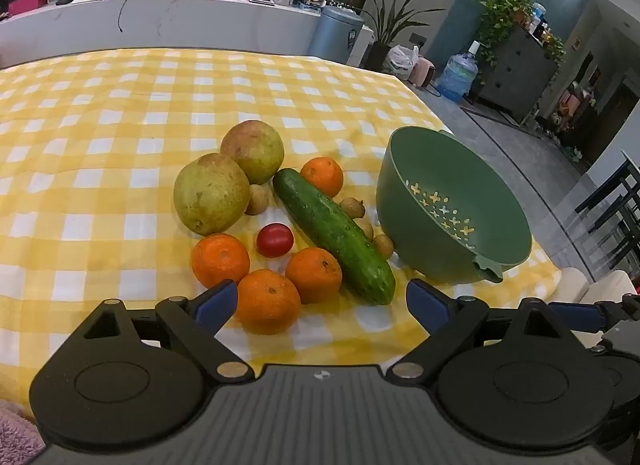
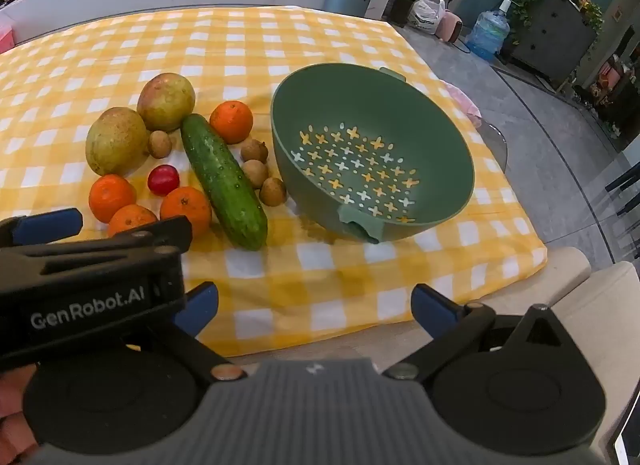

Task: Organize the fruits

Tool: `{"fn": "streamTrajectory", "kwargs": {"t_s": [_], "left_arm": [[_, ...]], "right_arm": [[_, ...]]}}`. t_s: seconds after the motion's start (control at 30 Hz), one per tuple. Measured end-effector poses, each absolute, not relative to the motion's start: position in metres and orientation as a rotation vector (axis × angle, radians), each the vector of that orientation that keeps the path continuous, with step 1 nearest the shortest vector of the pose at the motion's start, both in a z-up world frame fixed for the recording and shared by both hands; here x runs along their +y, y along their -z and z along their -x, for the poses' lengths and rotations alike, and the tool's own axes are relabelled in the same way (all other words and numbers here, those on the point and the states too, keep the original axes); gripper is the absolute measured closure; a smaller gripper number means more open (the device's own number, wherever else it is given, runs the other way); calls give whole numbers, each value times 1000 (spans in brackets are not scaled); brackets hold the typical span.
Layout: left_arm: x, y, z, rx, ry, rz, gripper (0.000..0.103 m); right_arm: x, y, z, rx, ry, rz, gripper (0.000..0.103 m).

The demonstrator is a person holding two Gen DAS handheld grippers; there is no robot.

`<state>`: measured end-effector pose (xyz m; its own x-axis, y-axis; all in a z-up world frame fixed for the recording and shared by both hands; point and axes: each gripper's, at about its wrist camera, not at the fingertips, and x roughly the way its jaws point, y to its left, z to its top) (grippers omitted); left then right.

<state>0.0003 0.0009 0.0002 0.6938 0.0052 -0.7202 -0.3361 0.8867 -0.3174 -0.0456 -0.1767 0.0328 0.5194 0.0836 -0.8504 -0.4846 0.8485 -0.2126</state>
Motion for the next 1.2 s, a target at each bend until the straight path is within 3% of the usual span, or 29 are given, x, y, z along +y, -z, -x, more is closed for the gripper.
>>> {"fn": "streamTrajectory", "kwargs": {"t_s": [1.2], "left_arm": [[-2, 2, 1, 781, -194, 457, 0]], "right_arm": [[-175, -31, 49, 961, -379, 466, 4]]}}
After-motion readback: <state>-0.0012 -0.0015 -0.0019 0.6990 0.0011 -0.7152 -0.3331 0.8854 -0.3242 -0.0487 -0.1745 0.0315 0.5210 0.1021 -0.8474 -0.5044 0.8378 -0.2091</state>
